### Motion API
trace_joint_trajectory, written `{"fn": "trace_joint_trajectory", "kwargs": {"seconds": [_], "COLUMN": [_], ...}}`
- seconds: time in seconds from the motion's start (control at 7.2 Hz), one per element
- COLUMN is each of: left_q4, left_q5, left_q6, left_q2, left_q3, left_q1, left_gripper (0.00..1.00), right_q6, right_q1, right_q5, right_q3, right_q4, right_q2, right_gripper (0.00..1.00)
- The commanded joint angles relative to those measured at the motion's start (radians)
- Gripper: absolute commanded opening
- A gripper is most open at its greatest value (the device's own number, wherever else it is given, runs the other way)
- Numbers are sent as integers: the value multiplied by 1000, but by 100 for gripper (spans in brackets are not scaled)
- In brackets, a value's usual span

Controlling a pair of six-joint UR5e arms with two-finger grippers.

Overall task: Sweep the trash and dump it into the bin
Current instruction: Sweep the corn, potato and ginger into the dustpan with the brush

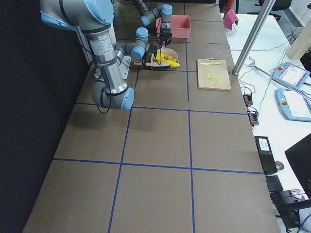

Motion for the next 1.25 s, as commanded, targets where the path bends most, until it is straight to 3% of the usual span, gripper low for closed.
{"fn": "trace_joint_trajectory", "kwargs": {"seconds": [0.0,0.42,0.97,1.11], "left_q4": [-1,-42,-254,-256], "left_q5": [-1,-1,-3,-22], "left_q6": [-16,-78,-200,-200], "left_q2": [0,6,55,75], "left_q3": [-1,-18,-38,-68], "left_q1": [0,-6,-43,-78], "left_gripper": [0,0,0,0], "right_q6": [0,-29,-175,-182], "right_q1": [0,15,95,107], "right_q5": [0,3,49,51], "right_q3": [1,105,101,103], "right_q4": [-22,-219,-266,-267], "right_q2": [-2,-4,-35,-36], "right_gripper": [0,0,0,0]}}
